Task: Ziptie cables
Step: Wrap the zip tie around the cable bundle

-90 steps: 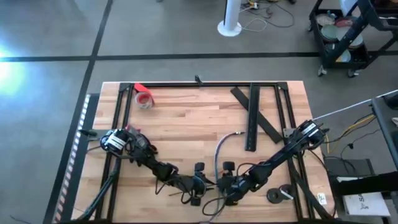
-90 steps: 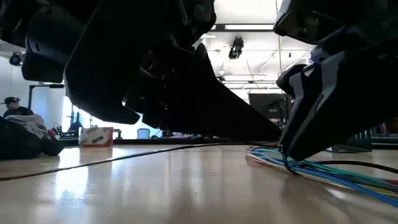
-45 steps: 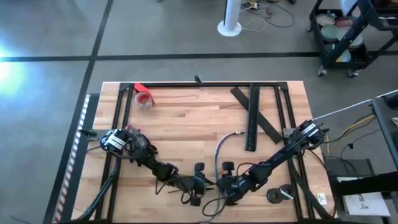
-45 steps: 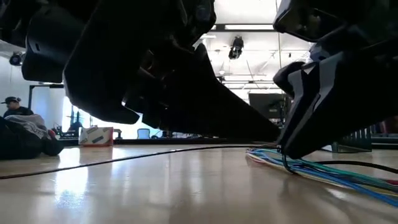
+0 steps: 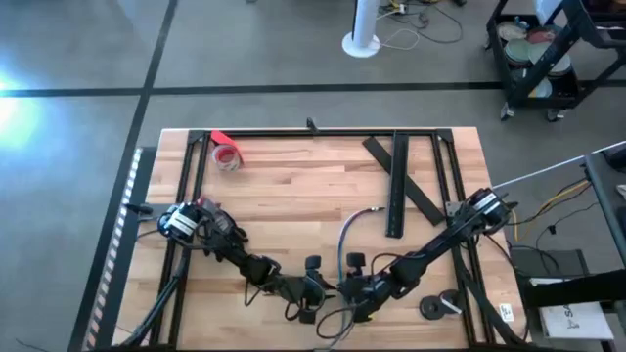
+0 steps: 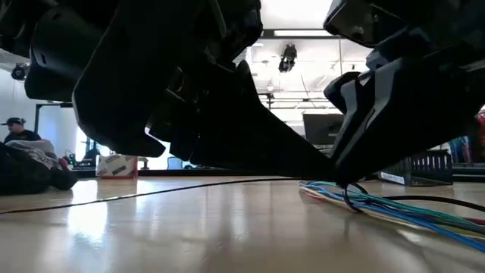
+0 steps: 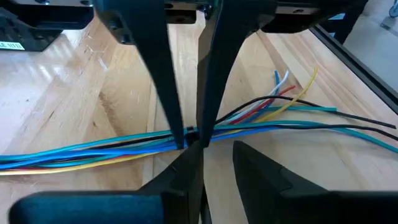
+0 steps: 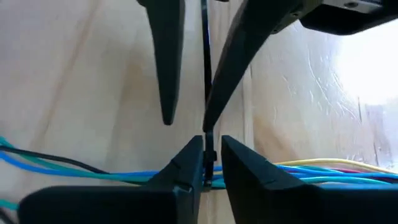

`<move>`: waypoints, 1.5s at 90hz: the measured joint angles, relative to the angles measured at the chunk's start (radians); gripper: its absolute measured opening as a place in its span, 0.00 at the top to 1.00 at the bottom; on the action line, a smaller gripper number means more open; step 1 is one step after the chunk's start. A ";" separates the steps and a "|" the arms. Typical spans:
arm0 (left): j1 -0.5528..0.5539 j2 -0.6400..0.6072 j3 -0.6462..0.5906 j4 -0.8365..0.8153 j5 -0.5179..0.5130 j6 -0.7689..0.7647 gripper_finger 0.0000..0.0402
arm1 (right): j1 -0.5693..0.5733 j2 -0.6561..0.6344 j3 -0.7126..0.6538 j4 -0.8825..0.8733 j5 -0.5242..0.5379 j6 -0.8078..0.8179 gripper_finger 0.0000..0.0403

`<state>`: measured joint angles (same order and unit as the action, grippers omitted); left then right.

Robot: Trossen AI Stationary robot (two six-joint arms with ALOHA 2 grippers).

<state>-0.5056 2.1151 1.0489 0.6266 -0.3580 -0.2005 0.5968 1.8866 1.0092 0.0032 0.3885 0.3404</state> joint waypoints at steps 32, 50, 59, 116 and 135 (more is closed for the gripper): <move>0.000 0.000 0.000 -0.001 0.000 -0.003 0.80 | 0.000 0.037 -0.001 0.010 -0.014 0.007 0.89; 0.001 0.000 0.000 -0.009 0.002 -0.008 0.81 | 0.000 0.029 -0.002 0.009 -0.014 0.007 0.82; 0.002 0.000 0.000 -0.010 0.002 -0.018 0.81 | 0.000 0.020 -0.001 0.010 -0.014 0.013 0.80; 0.011 0.000 0.000 -0.017 -0.035 -0.023 0.78 | 0.000 0.013 -0.001 -0.006 -0.030 0.042 0.98; 0.017 0.000 0.000 -0.018 -0.017 -0.048 0.73 | 0.000 0.013 -0.001 -0.012 -0.031 0.042 0.98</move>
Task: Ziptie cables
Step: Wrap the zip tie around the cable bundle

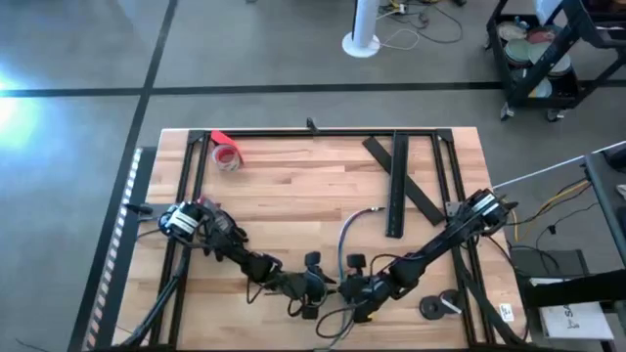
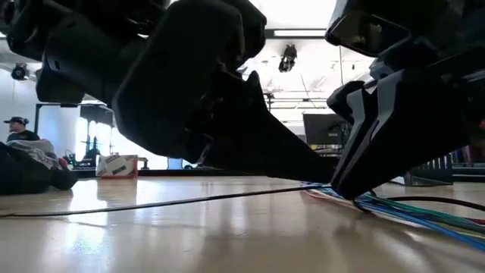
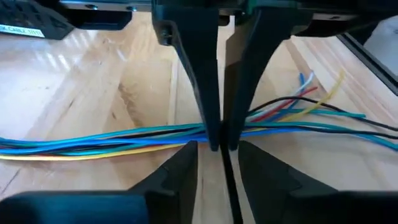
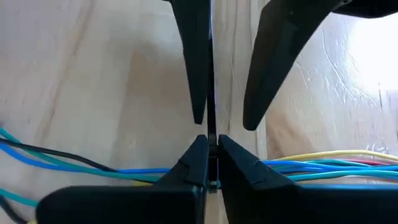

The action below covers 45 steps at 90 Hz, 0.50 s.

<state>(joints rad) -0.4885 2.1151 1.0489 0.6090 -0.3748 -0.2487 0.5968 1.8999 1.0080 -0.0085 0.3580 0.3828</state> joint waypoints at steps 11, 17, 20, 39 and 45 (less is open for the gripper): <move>0.000 0.000 0.000 -0.008 0.000 0.009 0.72 | 0.000 0.000 0.000 -0.014 0.000 0.009 0.98; -0.001 0.000 0.000 -0.016 0.000 0.013 0.73 | 0.000 -0.001 0.000 -0.016 0.001 0.012 0.98; -0.002 0.000 0.000 -0.018 0.000 0.014 0.74 | 0.000 -0.001 0.000 -0.016 0.000 0.012 0.98; -0.002 0.011 0.000 -0.028 -0.010 0.004 0.77 | -0.002 -0.001 0.000 -0.016 0.001 0.015 0.98; -0.002 0.026 0.012 -0.032 -0.014 0.004 0.77 | -0.004 -0.001 0.000 -0.016 0.001 0.015 0.98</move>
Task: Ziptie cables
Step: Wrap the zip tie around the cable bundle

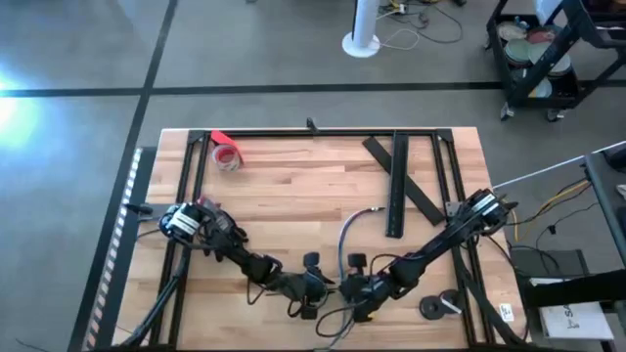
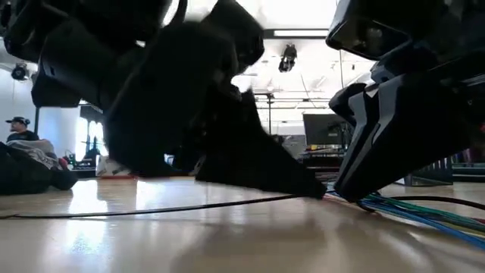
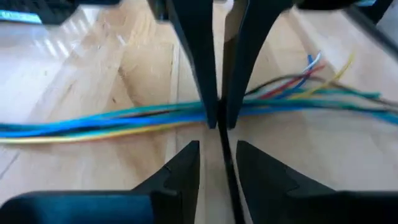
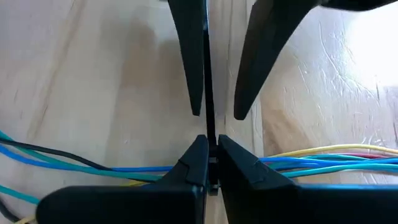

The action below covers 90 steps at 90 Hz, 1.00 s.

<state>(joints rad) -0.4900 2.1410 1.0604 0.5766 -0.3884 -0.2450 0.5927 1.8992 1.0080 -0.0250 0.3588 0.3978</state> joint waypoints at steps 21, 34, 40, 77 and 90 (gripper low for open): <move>-0.001 0.031 0.066 -0.065 -0.012 0.020 0.80 | -0.002 0.000 0.000 -0.001 0.000 0.000 0.98; -0.001 0.031 0.071 -0.075 -0.018 0.015 0.84 | -0.002 0.000 0.000 -0.001 0.000 -0.001 0.98; -0.001 0.031 0.071 -0.076 -0.018 0.009 0.87 | -0.002 0.000 0.000 -0.002 0.000 -0.001 0.98; -0.001 0.026 0.072 -0.105 -0.022 -0.049 0.99 | -0.003 0.000 0.000 -0.005 -0.024 0.001 0.98; -0.001 0.024 0.072 -0.115 -0.004 -0.058 1.00 | -0.003 -0.007 0.000 -0.029 -0.027 0.013 0.98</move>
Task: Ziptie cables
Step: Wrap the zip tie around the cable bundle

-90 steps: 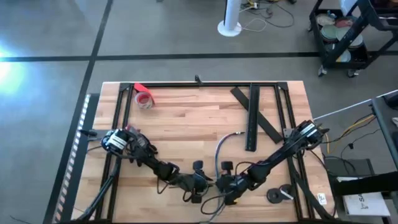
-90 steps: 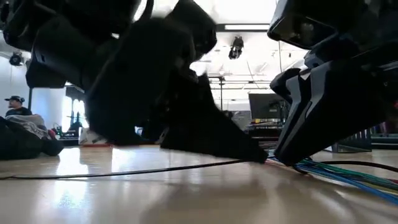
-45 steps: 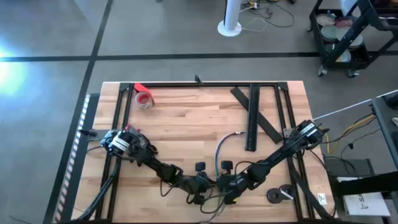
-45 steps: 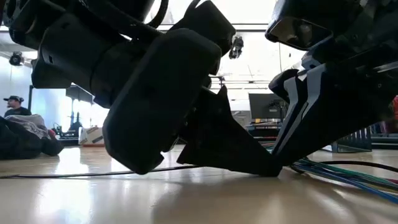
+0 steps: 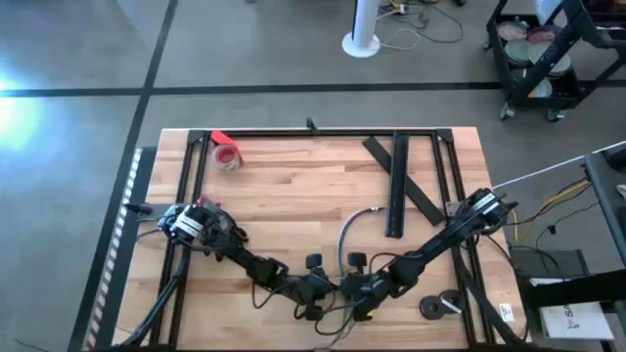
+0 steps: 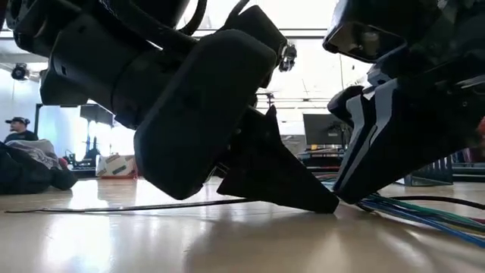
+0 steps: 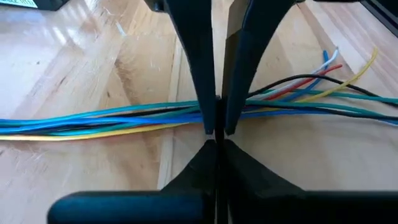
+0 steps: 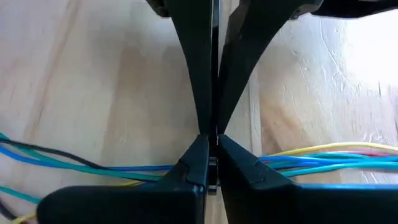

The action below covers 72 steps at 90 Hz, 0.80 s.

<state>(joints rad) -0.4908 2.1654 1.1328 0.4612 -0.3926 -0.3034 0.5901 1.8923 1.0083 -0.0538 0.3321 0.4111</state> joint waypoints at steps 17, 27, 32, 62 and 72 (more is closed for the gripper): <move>0.001 -0.008 0.000 -0.025 0.029 -0.015 1.00 | 0.007 -0.014 0.000 -0.056 -0.004 0.036 0.98; -0.002 -0.020 0.000 -0.061 0.038 -0.029 1.00 | 0.021 -0.024 0.001 -0.089 0.004 0.051 0.98; -0.006 -0.024 -0.003 -0.069 0.037 -0.034 1.00 | 0.031 -0.027 0.001 -0.089 0.010 0.052 0.98; -0.103 -0.058 -0.122 0.006 -0.064 -0.228 0.99 | 0.068 -0.032 -0.019 -0.098 0.007 0.116 0.98; -0.129 -0.058 -0.149 0.070 -0.089 -0.250 1.00 | 0.070 -0.033 -0.019 -0.091 0.005 0.113 0.98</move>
<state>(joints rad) -0.6196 2.1078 0.9833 0.5312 -0.4816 -0.5538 0.6605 1.8598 0.9894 -0.1450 0.3376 0.5241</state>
